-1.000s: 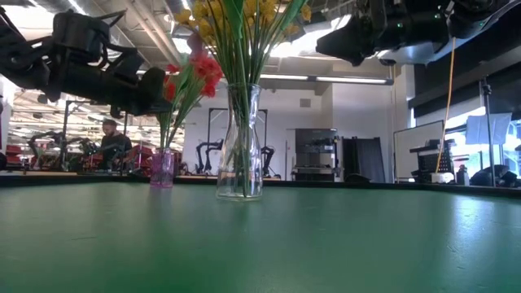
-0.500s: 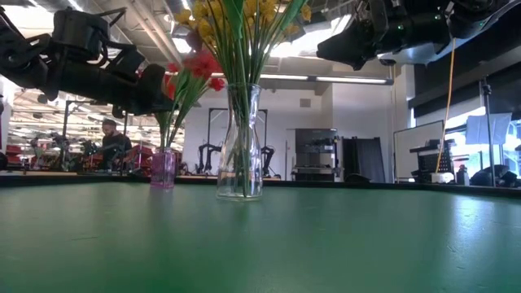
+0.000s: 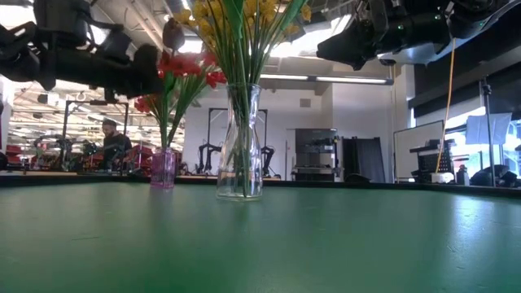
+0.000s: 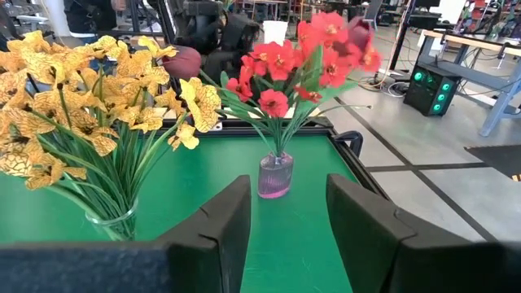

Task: Sort flowers into vase by color
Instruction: Return to Home Position

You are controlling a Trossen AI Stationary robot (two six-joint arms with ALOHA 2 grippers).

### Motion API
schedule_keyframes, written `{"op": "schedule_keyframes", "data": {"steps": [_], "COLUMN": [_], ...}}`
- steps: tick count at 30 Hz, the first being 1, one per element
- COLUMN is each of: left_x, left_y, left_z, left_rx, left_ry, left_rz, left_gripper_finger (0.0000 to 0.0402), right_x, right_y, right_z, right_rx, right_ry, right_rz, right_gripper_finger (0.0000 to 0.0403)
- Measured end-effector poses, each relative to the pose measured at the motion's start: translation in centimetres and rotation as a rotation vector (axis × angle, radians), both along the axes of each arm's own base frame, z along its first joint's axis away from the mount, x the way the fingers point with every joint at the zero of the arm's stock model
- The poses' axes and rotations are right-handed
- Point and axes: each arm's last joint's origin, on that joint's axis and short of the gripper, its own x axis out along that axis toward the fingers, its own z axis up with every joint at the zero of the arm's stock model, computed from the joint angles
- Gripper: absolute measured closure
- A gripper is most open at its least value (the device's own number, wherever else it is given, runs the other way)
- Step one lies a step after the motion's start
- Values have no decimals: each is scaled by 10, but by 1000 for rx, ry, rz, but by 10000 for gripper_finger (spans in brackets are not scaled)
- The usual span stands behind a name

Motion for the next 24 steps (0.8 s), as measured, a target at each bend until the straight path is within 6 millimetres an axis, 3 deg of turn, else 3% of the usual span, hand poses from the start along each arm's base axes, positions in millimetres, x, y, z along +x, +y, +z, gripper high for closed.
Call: {"op": "schedule_keyframes", "data": {"steps": [10, 15, 19, 24], "left_x": [-7, -2, -1, -7], "left_y": [-23, -38, -49, -59], "left_z": [34, 61, 83, 105], "left_rx": [141, 139, 62, 46], "left_ry": [-114, 26, 212, 260], "left_rz": [-115, -263, -362, -433], "left_gripper_finger": [300, 343, 391, 399], "right_x": [0, -4, -20, -48], "right_y": [0, 2, 4, 15], "right_z": [0, 3, 13, 26], "right_rx": [-4, -47, -113, -141], "right_ry": [3, 8, 19, 13], "right_rz": [1, -2, -109, -92], "right_gripper_finger": [244, 244, 244, 244]}}
